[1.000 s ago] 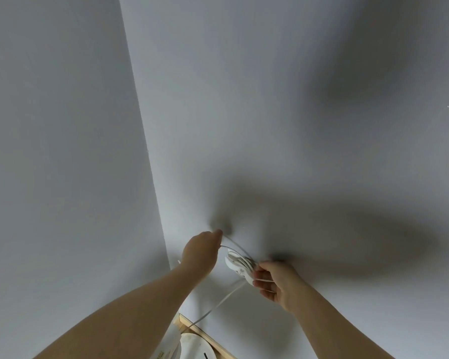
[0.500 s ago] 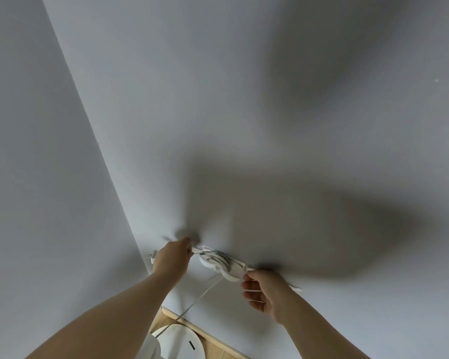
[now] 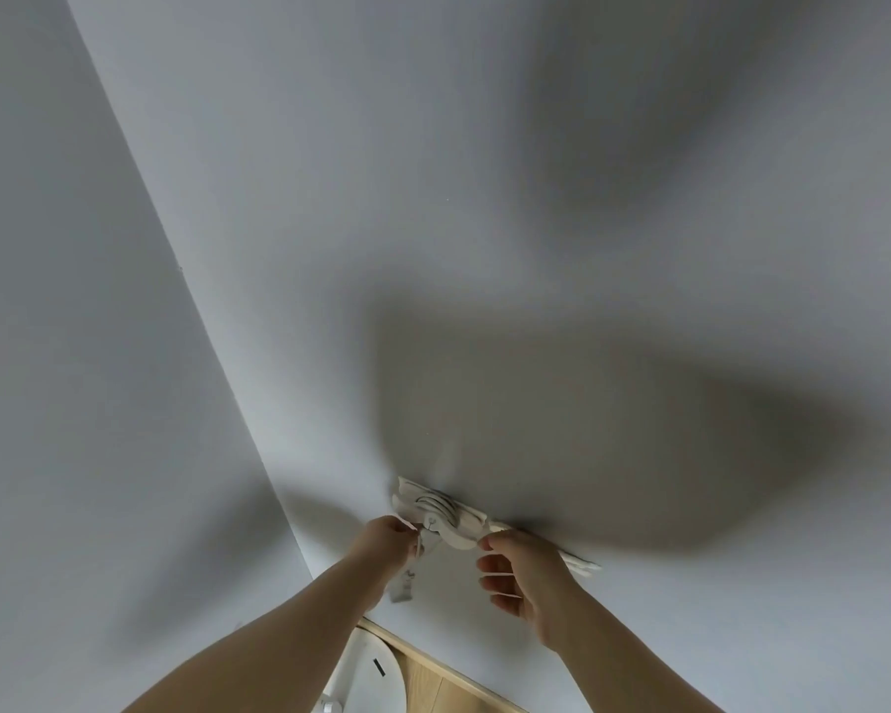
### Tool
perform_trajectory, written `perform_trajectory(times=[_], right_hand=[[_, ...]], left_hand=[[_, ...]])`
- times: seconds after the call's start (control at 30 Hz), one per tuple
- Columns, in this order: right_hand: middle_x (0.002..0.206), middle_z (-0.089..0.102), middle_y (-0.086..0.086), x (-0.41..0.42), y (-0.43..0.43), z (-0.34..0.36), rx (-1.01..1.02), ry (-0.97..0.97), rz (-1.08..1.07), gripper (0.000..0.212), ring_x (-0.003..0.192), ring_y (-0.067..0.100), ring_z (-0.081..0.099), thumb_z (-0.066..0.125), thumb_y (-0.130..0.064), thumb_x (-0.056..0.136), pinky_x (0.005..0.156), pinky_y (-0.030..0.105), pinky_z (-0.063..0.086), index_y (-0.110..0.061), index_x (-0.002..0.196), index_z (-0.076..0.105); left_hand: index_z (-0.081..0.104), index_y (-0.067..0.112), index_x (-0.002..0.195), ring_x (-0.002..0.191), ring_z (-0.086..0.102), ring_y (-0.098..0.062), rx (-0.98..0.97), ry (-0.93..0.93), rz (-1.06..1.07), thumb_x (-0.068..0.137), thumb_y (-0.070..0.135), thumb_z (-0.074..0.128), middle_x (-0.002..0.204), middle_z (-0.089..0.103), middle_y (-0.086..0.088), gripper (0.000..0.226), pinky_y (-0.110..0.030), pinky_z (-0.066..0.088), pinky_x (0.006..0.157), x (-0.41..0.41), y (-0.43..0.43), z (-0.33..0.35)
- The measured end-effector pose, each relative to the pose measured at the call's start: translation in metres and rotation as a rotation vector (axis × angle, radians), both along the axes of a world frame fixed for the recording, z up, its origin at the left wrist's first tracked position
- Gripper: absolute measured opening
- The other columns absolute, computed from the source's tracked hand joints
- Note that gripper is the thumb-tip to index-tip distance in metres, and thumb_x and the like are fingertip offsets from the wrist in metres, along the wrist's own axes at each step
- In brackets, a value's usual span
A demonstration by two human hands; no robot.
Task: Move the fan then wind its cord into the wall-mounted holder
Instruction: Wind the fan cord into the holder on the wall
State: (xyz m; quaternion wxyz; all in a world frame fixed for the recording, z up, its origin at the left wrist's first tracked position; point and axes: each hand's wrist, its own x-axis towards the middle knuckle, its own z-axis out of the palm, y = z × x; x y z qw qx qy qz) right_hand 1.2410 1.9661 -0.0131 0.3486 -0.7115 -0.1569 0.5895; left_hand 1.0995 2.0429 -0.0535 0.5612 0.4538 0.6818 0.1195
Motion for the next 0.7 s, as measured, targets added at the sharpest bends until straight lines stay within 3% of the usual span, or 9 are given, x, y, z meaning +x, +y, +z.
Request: perform_trajectory(times=[0.2, 0.4, 0.47, 0.53, 0.6, 0.7], right_hand=[[0.083, 0.061, 0.006, -0.002, -0.001, -0.001, 0.006, -0.043, 0.015, 0.011, 0.078, 0.020, 0.056, 0.053, -0.017, 0.092, 0.073, 0.031, 0.045, -0.013, 0.083, 0.057], [0.098, 0.055, 0.006, -0.002, -0.002, -0.006, 0.107, -0.193, 0.133, 0.013, 0.078, 0.013, 0.051, 0.046, -0.005, 0.094, 0.061, 0.018, 0.039, -0.011, 0.098, 0.057], [0.105, 0.053, 0.005, -0.001, -0.005, -0.008, 0.122, -0.216, 0.193, 0.024, 0.087, 0.013, 0.051, 0.042, -0.002, 0.093, 0.064, 0.017, 0.039, -0.012, 0.110, 0.056], [0.120, 0.053, 0.002, -0.001, -0.007, -0.012, 0.124, -0.271, 0.278, 0.035, 0.106, 0.014, 0.050, 0.040, -0.006, 0.094, 0.077, 0.021, 0.039, -0.014, 0.127, 0.052], [0.136, 0.050, 0.002, -0.004, -0.006, -0.017, 0.110, -0.310, 0.328, 0.040, 0.121, 0.016, 0.049, 0.038, -0.008, 0.096, 0.088, 0.023, 0.036, -0.016, 0.134, 0.047], [0.140, 0.048, 0.005, -0.010, -0.006, -0.025, 0.068, -0.367, 0.362, 0.041, 0.124, 0.020, 0.051, 0.039, -0.017, 0.098, 0.087, 0.021, 0.040, -0.016, 0.140, 0.042]], left_hand=[[0.052, 0.012, 0.080, 0.075, 0.064, -0.017, -0.121, -0.145, -0.009, 0.095, 0.003, 0.044, 0.081, 0.065, -0.005, 0.018, -0.027, 0.050, 0.069, -0.001, -0.009, 0.013], [0.053, 0.001, 0.085, 0.064, 0.061, -0.019, -0.287, -0.390, 0.242, 0.093, -0.012, 0.036, 0.074, 0.061, -0.013, 0.023, -0.028, 0.056, 0.047, 0.015, -0.014, 0.022], [0.053, -0.001, 0.085, 0.067, 0.061, -0.022, -0.333, -0.478, 0.311, 0.095, -0.010, 0.031, 0.078, 0.062, -0.016, 0.026, -0.029, 0.056, 0.047, 0.019, -0.014, 0.026], [0.053, -0.001, 0.084, 0.071, 0.063, -0.024, -0.350, -0.534, 0.342, 0.096, -0.009, 0.029, 0.082, 0.064, -0.018, 0.027, -0.034, 0.057, 0.057, 0.021, -0.013, 0.029], [0.053, -0.002, 0.088, 0.072, 0.064, -0.026, -0.363, -0.563, 0.356, 0.096, -0.008, 0.030, 0.083, 0.065, -0.020, 0.026, -0.035, 0.058, 0.056, 0.020, -0.014, 0.030], [0.050, -0.002, 0.095, 0.073, 0.064, -0.028, -0.376, -0.591, 0.360, 0.092, -0.003, 0.039, 0.084, 0.064, -0.022, 0.011, -0.038, 0.056, 0.061, 0.017, -0.015, 0.034]])
